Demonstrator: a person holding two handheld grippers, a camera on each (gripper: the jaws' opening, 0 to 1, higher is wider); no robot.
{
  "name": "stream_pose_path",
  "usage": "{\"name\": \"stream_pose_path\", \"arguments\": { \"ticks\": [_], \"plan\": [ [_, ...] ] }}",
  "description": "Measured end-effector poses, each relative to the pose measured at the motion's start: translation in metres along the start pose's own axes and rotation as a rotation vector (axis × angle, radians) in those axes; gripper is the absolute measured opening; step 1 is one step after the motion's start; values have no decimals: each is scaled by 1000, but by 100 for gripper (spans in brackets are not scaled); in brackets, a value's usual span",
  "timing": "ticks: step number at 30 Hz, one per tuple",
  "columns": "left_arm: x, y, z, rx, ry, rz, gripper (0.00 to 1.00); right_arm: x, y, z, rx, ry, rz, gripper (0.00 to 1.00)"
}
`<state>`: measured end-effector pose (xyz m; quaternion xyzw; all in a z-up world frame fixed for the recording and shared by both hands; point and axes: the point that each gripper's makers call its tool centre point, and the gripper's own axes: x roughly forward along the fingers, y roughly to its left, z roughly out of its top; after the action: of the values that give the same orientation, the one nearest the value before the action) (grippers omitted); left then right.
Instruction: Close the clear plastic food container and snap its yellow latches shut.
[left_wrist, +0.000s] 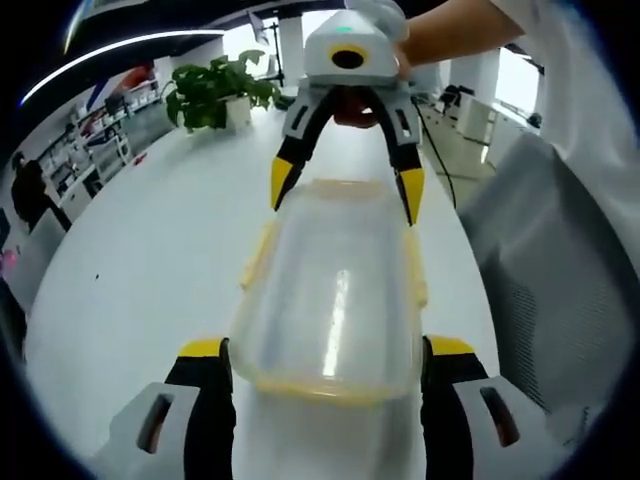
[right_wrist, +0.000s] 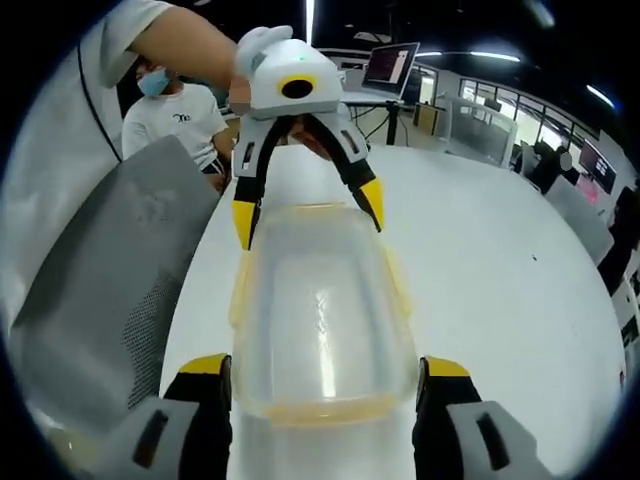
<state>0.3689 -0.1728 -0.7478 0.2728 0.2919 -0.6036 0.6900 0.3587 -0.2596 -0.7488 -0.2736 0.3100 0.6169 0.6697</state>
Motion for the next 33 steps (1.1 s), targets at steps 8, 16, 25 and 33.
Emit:
{"name": "stream_pose_path", "arguments": {
  "ticks": [8, 16, 25, 33],
  "plan": [
    [-32, 0, -37, -22, 18, 23, 75, 32, 7, 35, -26, -5, 23, 74],
    [-49, 4, -55, -36, 11, 34, 75, 49, 7, 53, -41, -6, 36, 74],
    [-44, 38, -52, -26, 9, 30, 75, 51, -27, 55, -35, 7, 34, 74],
    [-40, 72, -49, -10, 17, 19, 75, 52, -61, 57, -23, 13, 25, 75]
  ]
}}
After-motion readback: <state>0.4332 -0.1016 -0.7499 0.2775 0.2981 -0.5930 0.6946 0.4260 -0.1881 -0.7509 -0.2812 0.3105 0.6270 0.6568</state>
